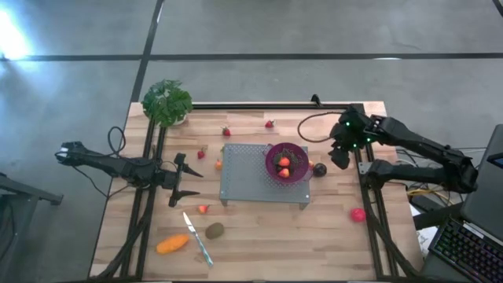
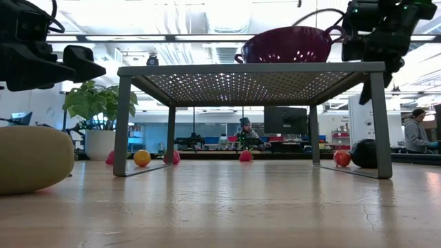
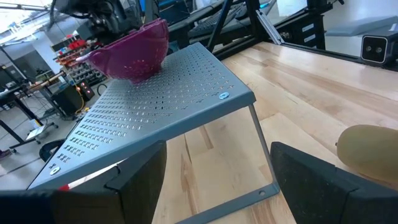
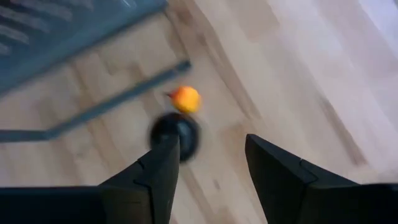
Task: Pick & Place Fruit
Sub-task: Put the plum in the purple strainer bowl on the shelf
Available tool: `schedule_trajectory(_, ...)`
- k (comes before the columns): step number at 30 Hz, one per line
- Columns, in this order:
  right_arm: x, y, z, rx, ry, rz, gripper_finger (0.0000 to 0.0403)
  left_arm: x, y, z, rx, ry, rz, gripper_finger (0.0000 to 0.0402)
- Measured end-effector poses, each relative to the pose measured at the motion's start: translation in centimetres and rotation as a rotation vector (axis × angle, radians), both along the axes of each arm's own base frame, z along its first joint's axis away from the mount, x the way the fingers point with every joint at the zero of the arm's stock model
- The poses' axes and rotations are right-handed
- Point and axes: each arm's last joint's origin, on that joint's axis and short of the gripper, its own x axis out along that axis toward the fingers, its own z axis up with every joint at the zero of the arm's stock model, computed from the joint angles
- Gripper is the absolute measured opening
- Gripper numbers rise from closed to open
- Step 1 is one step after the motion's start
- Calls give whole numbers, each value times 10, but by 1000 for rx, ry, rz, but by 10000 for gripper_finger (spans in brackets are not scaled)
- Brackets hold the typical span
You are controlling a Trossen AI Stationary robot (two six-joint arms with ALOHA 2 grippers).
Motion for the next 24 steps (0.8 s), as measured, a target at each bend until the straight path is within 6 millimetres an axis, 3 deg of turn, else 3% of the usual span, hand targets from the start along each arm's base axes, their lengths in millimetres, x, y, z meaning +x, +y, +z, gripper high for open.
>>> schedule_trajectory(6,2,4,-1,-11,12,19,174,0,0,0,0,0,0,291)
schedule_trajectory(11,5,6,-2,-8,-4,19,202,0,0,0,0,0,0,291)
schedule_trajectory(24,7,8,-35,76,86,-277,258,0,0,0,0,0,0,291)
